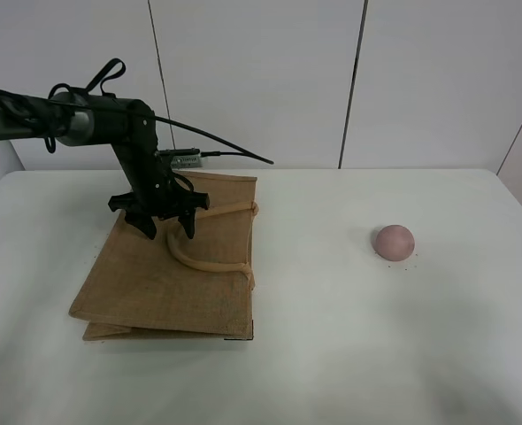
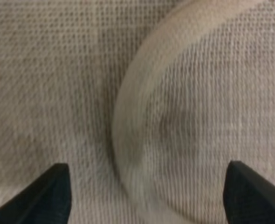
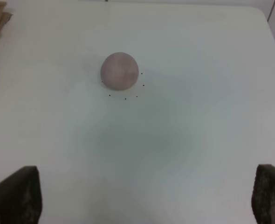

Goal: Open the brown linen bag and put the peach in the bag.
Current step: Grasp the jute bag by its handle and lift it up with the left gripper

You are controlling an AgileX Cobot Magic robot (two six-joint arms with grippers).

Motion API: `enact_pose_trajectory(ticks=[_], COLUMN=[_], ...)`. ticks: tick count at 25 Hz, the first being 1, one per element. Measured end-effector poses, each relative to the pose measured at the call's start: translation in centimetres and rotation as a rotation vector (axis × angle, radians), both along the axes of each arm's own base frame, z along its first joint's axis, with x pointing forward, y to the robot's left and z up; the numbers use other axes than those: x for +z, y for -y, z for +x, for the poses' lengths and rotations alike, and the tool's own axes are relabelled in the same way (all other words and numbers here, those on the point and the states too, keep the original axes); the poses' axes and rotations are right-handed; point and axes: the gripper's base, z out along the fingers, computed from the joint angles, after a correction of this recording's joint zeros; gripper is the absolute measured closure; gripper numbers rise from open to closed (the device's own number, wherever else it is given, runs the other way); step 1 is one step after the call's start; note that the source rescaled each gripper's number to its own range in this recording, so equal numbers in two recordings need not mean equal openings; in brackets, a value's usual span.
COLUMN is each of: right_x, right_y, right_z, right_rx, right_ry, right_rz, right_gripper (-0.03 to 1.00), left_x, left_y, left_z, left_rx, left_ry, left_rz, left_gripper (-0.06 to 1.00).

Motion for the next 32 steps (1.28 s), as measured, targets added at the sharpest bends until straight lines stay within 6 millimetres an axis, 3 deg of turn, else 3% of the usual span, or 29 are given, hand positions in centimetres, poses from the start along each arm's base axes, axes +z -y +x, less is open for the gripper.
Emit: enact_pose_trajectory(ticks=[6,10,13,16,18,23,26,28,32], right_x=[0.0,0.0,0.0,0.0,0.0,0.0,0.0,0.0,0.0], right_y=[0.0,0.0,0.0,0.0,0.0,0.0,0.0,0.0,0.0], right_z=[0.0,0.0,0.0,0.0,0.0,0.0,0.0,0.0,0.0], right_rx=[0.000,0.000,0.000,0.000,0.000,0.000,0.000,0.000,0.000], right_ry=[0.000,0.000,0.000,0.000,0.000,0.000,0.000,0.000,0.000], right_rz=[0.000,0.000,0.000,0.000,0.000,0.000,0.000,0.000,0.000], right_gripper=[-0.03,-0.03,-0.03,-0.03,-0.03,-0.03,-0.03,-0.03,-0.03], left_x=[-2.3,-3.1,-3.1,-3.1,-3.0,-2.8,-1.6,0.1,6.3], left_y=[0.1,0.1,0.0,0.0,0.0,0.0,0.1,0.2,0.5], left_z=[0.3,0.3,0.3,0.3,0.4,0.4,0.6,0.9,1.7], left_rx=[0.001,-0.001,-0.004,-0.003,-0.002,-0.001,-0.011,-0.030,-0.055], left_ry=[-0.021,-0.034,-0.034,-0.035,-0.034,-0.041,-0.061,-0.061,0.028], left_rz=[0.007,0.015,0.020,0.020,0.020,0.022,0.027,0.028,0.004], left_gripper=[0.04,0.16,0.39,0.78,0.94,0.94,0.94,0.94,0.94])
